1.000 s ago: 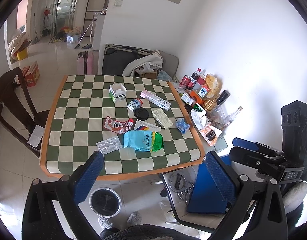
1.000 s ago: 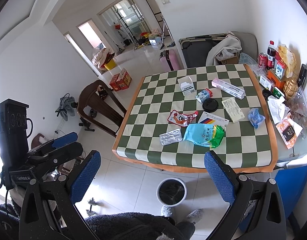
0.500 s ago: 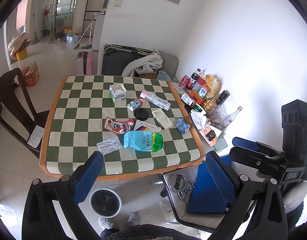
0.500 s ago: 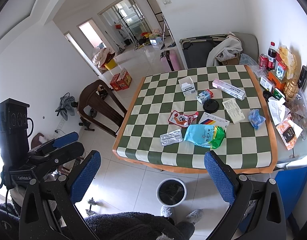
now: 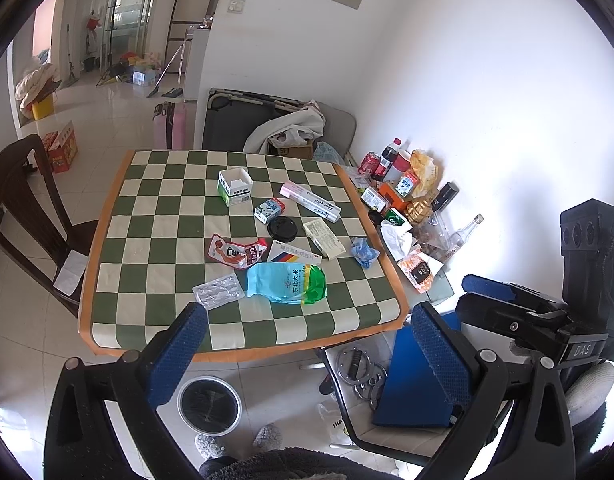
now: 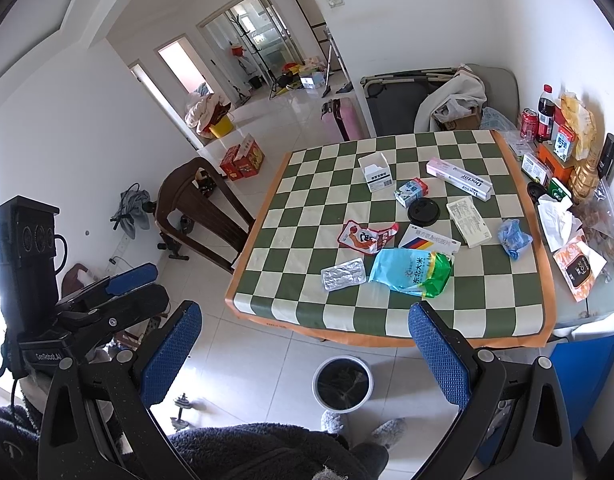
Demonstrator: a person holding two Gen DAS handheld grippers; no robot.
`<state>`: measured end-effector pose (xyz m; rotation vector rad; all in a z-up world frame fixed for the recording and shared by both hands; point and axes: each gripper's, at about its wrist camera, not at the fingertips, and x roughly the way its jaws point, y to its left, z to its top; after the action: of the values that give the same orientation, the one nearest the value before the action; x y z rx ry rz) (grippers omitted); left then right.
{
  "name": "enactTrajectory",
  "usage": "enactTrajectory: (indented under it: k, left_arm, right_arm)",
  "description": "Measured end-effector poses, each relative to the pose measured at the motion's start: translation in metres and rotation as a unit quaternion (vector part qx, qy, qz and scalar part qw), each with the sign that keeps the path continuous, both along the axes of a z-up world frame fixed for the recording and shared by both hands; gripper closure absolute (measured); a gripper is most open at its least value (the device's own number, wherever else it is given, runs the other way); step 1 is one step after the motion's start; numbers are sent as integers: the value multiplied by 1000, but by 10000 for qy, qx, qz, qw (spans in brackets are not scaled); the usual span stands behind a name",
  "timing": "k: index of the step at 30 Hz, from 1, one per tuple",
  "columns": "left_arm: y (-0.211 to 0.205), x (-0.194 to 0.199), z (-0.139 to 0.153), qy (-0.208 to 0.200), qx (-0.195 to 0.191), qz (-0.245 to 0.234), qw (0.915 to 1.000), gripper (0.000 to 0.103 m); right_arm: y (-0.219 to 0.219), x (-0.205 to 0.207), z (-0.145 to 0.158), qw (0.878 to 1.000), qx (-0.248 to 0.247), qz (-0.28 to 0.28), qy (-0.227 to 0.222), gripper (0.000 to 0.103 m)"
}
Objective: Collect trash
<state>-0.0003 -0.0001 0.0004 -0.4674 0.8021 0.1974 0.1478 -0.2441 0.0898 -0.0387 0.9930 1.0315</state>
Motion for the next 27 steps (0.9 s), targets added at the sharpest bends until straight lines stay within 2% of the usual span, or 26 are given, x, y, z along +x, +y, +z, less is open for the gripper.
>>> enactTrajectory:
  k: [20,22,23,27]
  left_arm:
    - [-2,8,1,7,10,-55,10000,0]
    - [0,16,2,105,229,56,9997,0]
    - [1,19,11,177,423,132,9989,0]
    - [11,44,-4,548,1334,524,9882,0]
  right_arm:
    - [1,2,-3,10000,15,-60,19,0]
    - [9,0,-2,9999,41,-141,37,0]
    - [9,-2,0,9999,42,-152,43,0]
    - [7,-6,-5,9981,-26,-615,12,0]
